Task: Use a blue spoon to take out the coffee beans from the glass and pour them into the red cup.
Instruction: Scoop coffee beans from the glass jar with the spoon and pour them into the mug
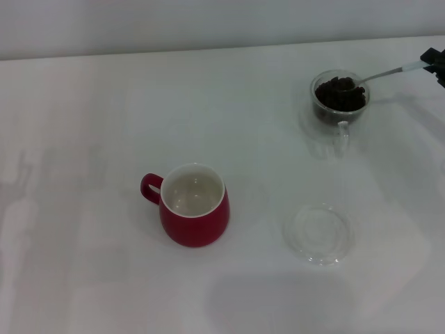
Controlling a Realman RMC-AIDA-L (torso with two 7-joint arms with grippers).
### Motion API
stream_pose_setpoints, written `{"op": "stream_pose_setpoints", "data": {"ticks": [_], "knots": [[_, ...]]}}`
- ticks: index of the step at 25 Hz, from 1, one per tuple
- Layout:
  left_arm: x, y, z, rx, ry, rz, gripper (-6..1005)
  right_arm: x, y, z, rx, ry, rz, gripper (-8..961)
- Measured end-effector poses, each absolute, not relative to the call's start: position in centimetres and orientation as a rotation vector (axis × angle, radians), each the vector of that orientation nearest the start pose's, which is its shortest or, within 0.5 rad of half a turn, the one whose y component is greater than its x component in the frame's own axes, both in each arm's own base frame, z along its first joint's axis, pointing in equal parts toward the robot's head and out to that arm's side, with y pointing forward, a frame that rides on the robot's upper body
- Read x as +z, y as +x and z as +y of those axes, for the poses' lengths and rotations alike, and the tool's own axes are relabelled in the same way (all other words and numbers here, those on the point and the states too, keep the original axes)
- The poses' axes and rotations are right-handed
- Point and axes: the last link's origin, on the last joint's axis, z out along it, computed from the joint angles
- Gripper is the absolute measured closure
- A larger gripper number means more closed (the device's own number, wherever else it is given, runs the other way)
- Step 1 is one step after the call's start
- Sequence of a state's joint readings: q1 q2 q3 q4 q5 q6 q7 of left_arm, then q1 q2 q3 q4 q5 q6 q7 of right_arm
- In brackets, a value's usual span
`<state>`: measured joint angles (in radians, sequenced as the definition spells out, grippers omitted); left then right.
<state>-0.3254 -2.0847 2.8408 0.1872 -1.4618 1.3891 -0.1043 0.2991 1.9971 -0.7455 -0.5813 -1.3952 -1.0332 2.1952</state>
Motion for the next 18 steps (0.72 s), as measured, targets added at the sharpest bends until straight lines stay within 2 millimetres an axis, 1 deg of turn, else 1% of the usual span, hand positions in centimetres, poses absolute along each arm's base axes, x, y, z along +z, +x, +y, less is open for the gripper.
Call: {"op": "stream_pose_setpoints", "data": {"ticks": [7, 12, 18], "knots": [[-1.1, -34.4, 27.9, -0.744, -1.463, -0.544, 200, 8.3, 37.8, 32.9, 1.267, -1.325, 1.768, 746], [-1.0, -34.3, 28.2, -0.748, -1.466, -0.536, 200, 8.4, 37.5, 32.3, 1.320, -1.355, 1.756, 745], [-0.9, -34.2, 28.3, -0.750, -1.467, -0.532, 200, 7.8, 37.1, 31.7, 1.349, -1.396, 1.765, 743]]}}
